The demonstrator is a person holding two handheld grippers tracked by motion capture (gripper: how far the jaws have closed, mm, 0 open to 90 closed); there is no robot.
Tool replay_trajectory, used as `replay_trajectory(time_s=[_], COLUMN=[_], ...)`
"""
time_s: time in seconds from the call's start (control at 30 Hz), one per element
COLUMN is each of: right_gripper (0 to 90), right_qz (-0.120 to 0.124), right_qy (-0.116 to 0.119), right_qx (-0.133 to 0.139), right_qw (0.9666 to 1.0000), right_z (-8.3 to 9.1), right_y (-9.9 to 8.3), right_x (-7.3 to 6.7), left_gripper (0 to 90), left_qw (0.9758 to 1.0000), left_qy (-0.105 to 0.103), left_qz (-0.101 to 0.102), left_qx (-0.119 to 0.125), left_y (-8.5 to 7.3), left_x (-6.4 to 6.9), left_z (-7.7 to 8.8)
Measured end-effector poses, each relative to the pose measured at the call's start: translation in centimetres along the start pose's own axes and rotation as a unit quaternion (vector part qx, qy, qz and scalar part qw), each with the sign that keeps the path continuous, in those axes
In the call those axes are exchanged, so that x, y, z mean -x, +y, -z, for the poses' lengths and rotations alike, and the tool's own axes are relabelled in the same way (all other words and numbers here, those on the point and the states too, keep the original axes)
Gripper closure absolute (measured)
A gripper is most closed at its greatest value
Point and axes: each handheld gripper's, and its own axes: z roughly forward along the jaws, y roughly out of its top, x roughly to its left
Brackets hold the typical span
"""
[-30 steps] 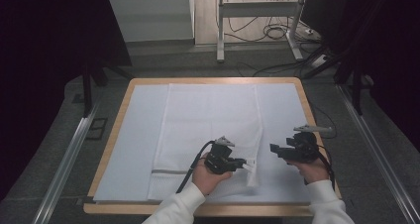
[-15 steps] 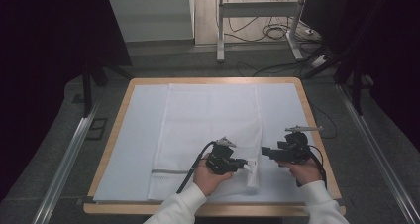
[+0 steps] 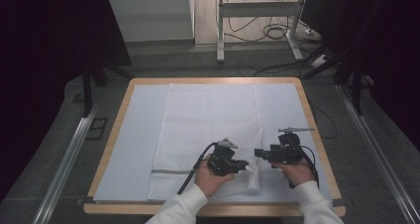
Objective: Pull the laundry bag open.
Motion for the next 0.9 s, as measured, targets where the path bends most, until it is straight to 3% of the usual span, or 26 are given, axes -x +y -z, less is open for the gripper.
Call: replay_trajectory(time_s=[0.3,0.5,0.9], right_gripper=[20.3,23.1,29.2], right_qz=[-0.014,-0.021,-0.024], right_qy=[0.011,0.004,0.012], right_qx=[-0.006,-0.006,-0.033], right_qw=[0.9998,0.9998,0.9991], right_z=[-1.1,-1.6,-3.1], right_y=[-0.1,-0.1,-0.4], right_x=[-0.5,-0.5,-0.7], left_gripper=[87.1,87.0,87.0], left_qw=[1.0,1.0,1.0], left_qy=[-0.001,-0.002,-0.002], left_qz=[0.003,0.002,0.003], left_qx=[0.003,0.0,0.001], left_y=[0.0,0.0,0.0], left_x=[0.0,0.0,0.0], left_z=[0.0,-0.1,-0.3])
